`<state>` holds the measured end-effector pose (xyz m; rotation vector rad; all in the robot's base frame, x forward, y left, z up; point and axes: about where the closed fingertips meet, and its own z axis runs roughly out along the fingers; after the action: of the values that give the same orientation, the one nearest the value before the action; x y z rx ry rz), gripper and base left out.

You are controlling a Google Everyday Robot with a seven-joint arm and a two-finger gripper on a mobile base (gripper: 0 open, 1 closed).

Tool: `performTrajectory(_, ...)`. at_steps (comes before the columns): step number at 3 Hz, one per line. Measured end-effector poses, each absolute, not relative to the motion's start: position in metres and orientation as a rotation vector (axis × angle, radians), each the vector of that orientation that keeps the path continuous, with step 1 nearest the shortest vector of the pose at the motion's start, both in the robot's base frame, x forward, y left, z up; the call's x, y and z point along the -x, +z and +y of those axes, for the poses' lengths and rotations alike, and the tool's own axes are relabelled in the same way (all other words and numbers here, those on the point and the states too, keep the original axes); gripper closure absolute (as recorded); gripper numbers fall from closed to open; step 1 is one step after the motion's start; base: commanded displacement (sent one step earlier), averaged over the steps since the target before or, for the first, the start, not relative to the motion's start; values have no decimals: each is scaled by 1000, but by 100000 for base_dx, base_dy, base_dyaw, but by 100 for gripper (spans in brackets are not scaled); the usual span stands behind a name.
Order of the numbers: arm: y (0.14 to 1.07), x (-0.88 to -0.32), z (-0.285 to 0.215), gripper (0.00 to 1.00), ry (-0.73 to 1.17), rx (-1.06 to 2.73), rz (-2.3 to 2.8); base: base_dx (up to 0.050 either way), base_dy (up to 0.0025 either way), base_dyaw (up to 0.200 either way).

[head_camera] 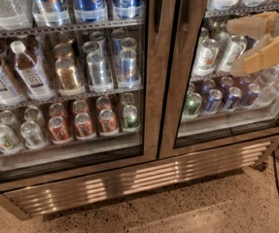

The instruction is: Open right fridge door

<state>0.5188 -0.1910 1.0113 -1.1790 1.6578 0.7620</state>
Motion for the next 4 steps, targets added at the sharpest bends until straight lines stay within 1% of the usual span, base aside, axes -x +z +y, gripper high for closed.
performTrajectory(1, 1010, -527, -184, 0, 748, 1181, 1654, 0, 0, 0)
performTrajectory(2, 1005, -546, -163, 0, 695, 1209, 1649, 0, 0, 0)
performTrajectory(3, 1009, -558, -151, 0, 610, 1175, 1618, 0, 0, 0)
performTrajectory(4, 1010, -555, -151, 0, 531, 1110, 1609, 0, 0, 0)
